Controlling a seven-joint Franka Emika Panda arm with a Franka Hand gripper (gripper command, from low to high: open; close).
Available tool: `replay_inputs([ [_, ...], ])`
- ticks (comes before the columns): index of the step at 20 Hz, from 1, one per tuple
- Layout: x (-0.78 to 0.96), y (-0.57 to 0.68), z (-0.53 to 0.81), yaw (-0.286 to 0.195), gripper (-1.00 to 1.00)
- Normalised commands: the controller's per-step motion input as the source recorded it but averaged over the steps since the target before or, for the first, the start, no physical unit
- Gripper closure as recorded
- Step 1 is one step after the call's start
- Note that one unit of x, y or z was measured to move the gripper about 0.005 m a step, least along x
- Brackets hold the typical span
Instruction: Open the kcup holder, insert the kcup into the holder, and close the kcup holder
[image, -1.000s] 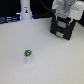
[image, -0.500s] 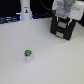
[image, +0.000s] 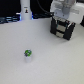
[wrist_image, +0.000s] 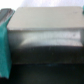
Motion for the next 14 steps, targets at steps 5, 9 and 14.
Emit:
replay_inputs([
  [5, 0.94, -0.29, 0.1, -0.077, 1.0],
  [9, 0.93, -0.28, 0.15, -0.078, 1.0],
  [14, 0.9, -0.3, 0.16, -0.079, 1.0],
])
